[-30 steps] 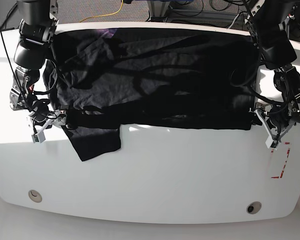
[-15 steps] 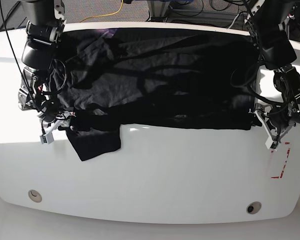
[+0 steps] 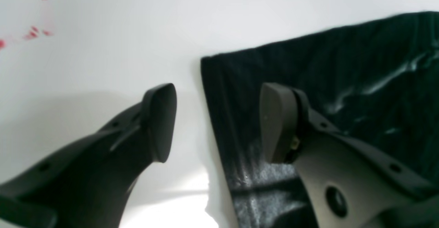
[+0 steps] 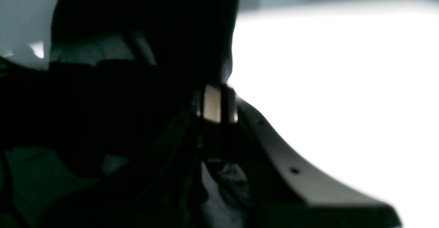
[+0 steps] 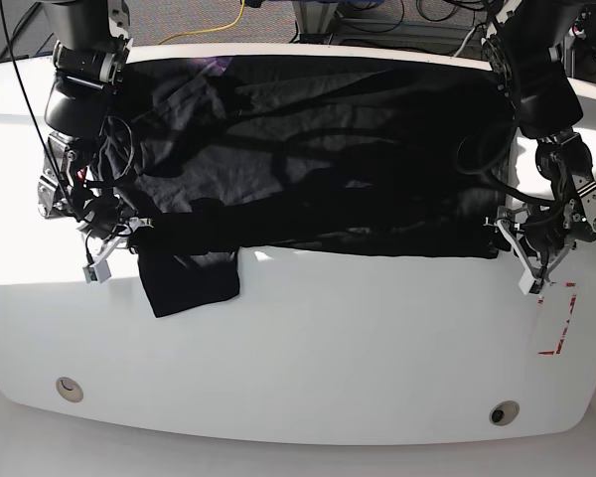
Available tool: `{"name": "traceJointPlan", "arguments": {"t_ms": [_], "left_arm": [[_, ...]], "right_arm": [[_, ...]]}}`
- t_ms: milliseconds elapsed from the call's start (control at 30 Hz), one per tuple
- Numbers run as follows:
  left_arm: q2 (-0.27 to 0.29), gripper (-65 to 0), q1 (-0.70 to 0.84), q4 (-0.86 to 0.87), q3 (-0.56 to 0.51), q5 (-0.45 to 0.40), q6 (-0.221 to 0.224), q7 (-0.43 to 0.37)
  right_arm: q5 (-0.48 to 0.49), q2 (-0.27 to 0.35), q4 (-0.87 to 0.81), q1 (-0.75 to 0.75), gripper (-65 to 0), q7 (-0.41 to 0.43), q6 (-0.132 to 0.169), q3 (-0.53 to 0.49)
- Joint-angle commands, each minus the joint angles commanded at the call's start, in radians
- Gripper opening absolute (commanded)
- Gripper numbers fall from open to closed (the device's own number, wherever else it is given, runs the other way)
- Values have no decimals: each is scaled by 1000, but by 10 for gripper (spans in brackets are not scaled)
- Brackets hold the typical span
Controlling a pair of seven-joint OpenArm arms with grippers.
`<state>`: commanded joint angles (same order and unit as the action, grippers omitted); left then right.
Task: Layout the t-shirt on the table in an organized manner, then fold the t-shirt properly
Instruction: 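Grasp the hem edge with both grippers and fold it over the collar fold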
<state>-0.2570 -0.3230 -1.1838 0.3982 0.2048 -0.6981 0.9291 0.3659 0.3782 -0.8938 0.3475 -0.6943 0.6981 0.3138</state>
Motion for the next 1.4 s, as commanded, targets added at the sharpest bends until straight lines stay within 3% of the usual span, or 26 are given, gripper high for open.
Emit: {"name": "traceJointPlan", "arguments": {"t_ms": [367, 700, 800, 967, 1267, 1400], "left_arm": [[0, -287, -8, 157, -2, -3, 0, -115], [0, -297, -18, 236, -11, -2, 0, -121], [0, -381, -18, 235, -43, 0, 0, -121], [0, -633, -18, 235, -66, 0, 0, -120], [0, -650, -17, 192, -64, 2, 0, -115], [2, -650, -12, 130, -60, 6, 0, -86]], "right_arm": [[0, 2, 0, 0, -650, 0, 0, 0], [0, -5, 0, 0, -650, 0, 0, 0], [0, -5, 0, 0, -650, 0, 0, 0], [5, -5, 0, 0, -650, 0, 0, 0], [9, -5, -46, 0, -650, -3, 0, 2], [11, -3, -123, -15, -650, -57, 0, 8]]}}
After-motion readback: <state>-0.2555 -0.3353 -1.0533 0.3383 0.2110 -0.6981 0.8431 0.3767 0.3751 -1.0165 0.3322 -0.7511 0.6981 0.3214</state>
